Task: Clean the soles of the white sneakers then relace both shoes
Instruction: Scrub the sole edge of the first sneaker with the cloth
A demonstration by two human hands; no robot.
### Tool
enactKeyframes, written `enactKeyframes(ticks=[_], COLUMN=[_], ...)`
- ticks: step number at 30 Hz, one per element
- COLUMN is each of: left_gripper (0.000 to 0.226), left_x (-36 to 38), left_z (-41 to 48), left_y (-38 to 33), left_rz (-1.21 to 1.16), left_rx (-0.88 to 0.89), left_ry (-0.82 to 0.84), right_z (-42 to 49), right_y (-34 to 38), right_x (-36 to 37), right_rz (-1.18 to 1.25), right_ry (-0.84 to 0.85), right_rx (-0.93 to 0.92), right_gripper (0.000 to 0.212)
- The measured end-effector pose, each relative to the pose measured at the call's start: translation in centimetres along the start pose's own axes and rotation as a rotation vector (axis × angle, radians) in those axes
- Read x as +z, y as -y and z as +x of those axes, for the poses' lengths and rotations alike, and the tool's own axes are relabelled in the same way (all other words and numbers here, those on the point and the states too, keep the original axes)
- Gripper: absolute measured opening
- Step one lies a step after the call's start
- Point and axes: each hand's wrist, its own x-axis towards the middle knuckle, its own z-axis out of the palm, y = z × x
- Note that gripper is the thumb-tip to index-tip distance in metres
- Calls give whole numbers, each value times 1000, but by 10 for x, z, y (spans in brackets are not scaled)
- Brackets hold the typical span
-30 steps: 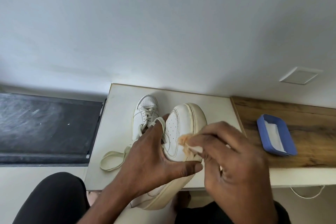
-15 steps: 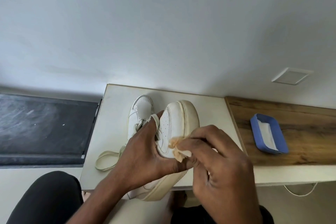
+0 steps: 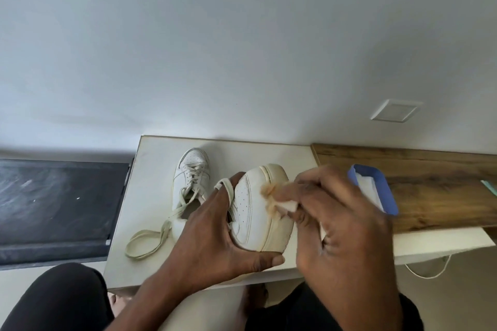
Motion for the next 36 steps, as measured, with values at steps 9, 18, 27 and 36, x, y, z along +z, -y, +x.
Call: enactKeyframes(ticks=[9, 18, 27, 36], left_gripper=[99, 101, 94, 98], left_x=[4, 2, 12, 19], left_z=[1, 3, 4, -1], left_y=[2, 10, 8, 15], left_rz=[22, 73, -3, 62], left_rx=[102, 138, 195, 256], left_ry=[-61, -88, -184, -233], right_z=[-3, 1, 3, 0], right_y=[0, 1, 8, 2], right_x=[-4, 2, -17, -23], right_rz=[23, 23, 15, 61], right_ry=[39, -33, 72, 68], right_rx=[26, 70, -63, -1], right_gripper=[34, 19, 14, 13])
